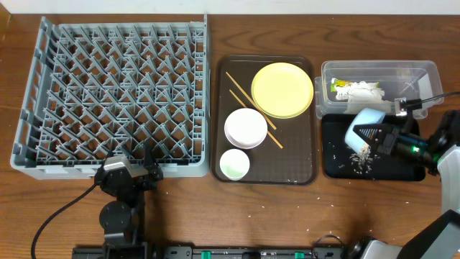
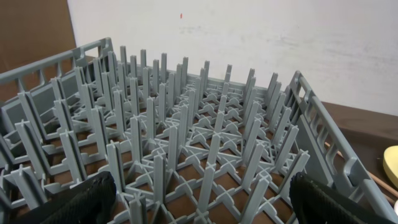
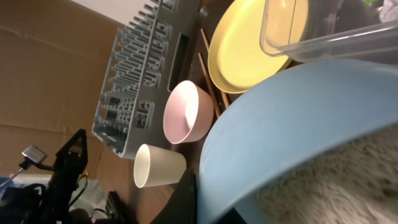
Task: Sort waste into correct bins and load items into the dishwasher
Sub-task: 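Carry the light-blue bowl over the black tray and tip out the scraps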
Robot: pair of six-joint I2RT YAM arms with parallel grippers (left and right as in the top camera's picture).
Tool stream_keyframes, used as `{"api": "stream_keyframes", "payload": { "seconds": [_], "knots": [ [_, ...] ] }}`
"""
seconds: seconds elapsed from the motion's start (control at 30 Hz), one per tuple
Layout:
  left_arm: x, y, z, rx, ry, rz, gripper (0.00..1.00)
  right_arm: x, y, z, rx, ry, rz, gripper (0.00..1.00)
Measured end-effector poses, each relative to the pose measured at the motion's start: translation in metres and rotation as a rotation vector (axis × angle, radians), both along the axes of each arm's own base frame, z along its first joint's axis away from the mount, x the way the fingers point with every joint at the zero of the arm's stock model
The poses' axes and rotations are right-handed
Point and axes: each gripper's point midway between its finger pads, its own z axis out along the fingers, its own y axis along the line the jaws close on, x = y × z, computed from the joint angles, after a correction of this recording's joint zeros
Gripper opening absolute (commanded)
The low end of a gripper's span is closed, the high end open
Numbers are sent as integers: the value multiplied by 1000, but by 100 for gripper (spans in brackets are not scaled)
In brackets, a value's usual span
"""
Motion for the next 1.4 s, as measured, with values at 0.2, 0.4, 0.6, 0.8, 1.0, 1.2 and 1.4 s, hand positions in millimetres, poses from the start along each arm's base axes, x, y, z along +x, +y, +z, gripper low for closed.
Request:
{"api": "stream_keyframes", "payload": {
  "seconds": [0.2, 0.4, 0.6, 0.8, 1.0, 1.2, 1.4],
  "knots": [
    [0, 0, 0, 0, 0, 0, 90, 1, -2, 3, 3, -38, 4, 1],
    [0, 0, 0, 0, 0, 0, 90, -2, -5, -4, 54, -109, -18, 1],
    [0, 0, 0, 0, 0, 0, 90, -10, -17, -3, 159, -175, -88, 1],
    [0, 0, 0, 0, 0, 0, 90, -12, -23, 2, 208, -262, -109, 1],
    [0, 0, 0, 0, 0, 0, 90, -15, -21, 3, 241, -272, -107, 1],
    [0, 0, 0, 0, 0, 0, 90, -9, -29, 6, 287, -234, -137, 1],
    [0, 0, 0, 0, 0, 0, 90, -8, -49, 8, 390, -117, -241, 1]
  ]
}}
